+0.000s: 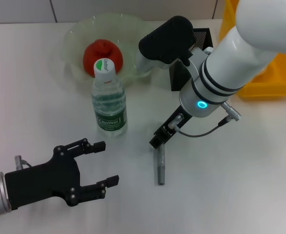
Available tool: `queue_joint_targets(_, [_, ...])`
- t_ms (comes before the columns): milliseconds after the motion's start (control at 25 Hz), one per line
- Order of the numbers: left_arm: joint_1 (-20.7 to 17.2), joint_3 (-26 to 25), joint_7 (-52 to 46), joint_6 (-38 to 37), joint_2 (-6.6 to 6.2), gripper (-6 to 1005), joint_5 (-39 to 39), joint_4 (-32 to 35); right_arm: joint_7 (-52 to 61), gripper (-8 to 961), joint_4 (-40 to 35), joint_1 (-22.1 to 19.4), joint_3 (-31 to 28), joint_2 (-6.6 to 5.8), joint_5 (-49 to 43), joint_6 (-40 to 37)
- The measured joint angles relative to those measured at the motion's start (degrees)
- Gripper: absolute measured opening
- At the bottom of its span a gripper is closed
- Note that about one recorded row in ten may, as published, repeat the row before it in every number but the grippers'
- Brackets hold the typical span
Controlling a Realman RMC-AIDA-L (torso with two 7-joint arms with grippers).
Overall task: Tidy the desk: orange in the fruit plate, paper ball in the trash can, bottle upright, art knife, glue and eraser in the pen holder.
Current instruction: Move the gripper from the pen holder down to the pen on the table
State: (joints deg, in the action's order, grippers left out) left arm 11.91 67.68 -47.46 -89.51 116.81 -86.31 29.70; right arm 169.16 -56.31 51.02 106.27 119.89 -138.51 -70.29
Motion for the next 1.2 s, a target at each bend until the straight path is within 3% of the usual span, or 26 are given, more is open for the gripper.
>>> queue_joint_targets(400, [0.2, -0.5, 0.1, 0.3, 0.34, 785, -1.3, -0.4, 0.1, 442, 0.8, 0.1, -0.2, -0.01, 0.4, 0.1])
queue_joint_targets(560, [0.4, -0.2, 0.1, 0.4, 0.45, 785, -1.4, -0.5, 0.1, 450, 0.9, 0.3, -0.4, 0.00, 1.0, -0.3])
queue_joint_targets(840, [0.4, -0.1, 0.1, 0.3, 0.54, 785, -1.4, -0.5, 0.2, 379, 2.5, 1.3, -0.5, -0.01, 1.2, -0.7])
queue_joint_targets(1120, [0.9, 0.0, 0.1, 0.4, 0.73, 786, -1.4, -0.6, 0.2, 224, 3.2, 1.8, -0.5, 0.00, 1.2, -1.3])
queue_joint_targets(1200, [0.9, 0.0, 0.1, 0.4, 0.77, 786, -1.4, -0.6, 0.2, 226, 3.2, 1.9, -0.5, -0.01, 1.2, -1.5])
